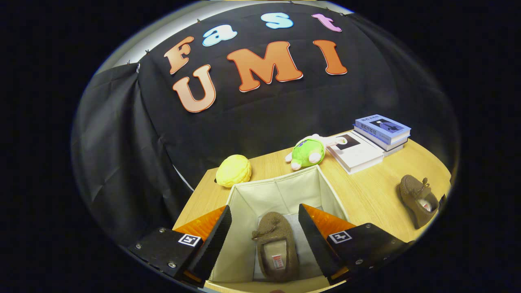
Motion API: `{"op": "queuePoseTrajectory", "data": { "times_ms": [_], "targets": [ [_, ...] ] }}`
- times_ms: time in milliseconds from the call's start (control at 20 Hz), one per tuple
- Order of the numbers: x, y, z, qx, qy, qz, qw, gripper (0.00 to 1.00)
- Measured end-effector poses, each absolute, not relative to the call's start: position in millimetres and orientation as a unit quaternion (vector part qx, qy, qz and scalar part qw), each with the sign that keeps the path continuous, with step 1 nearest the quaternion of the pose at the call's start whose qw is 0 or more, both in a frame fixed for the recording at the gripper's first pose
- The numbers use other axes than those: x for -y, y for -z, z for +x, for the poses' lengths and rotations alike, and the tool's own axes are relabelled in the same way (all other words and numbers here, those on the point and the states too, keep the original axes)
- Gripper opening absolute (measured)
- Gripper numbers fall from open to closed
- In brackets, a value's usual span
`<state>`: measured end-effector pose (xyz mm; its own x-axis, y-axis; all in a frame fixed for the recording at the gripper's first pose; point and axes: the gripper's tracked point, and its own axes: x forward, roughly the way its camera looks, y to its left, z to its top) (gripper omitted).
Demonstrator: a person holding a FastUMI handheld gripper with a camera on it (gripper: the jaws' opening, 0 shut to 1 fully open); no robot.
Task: Open the storage box then place both shoes into the box .Put the left shoe in first, then the right shoe, with the right side of both shoes facing outward in a uniform manner.
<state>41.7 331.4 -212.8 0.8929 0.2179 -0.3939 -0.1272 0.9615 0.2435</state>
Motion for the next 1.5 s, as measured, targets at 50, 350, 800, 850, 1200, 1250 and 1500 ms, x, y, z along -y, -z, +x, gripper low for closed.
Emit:
{"op": "queuePoseTrajectory", "data": {
  "times_ms": [50,350,800,850,1200,1250,1500],
  "targets": [
    [-327.8,210.7,41.1,-0.211,-0.093,0.098,0.968,0.98],
    [-279.6,205.1,39.4,-0.194,-0.09,0.023,0.977,0.98],
    [-159.4,201.7,40.6,-0.175,-0.035,0.032,0.983,0.99],
    [-144.9,204.7,39.4,-0.177,-0.028,0.036,0.983,0.99],
    [-42.0,231.9,34.0,-0.196,0.012,0.055,0.979,0.99],
    [-27.4,237.9,31.3,-0.198,0.02,0.056,0.978,0.99],
    [36.8,271.0,22.4,-0.221,0.06,0.083,0.97,0.99]
  ]
}}
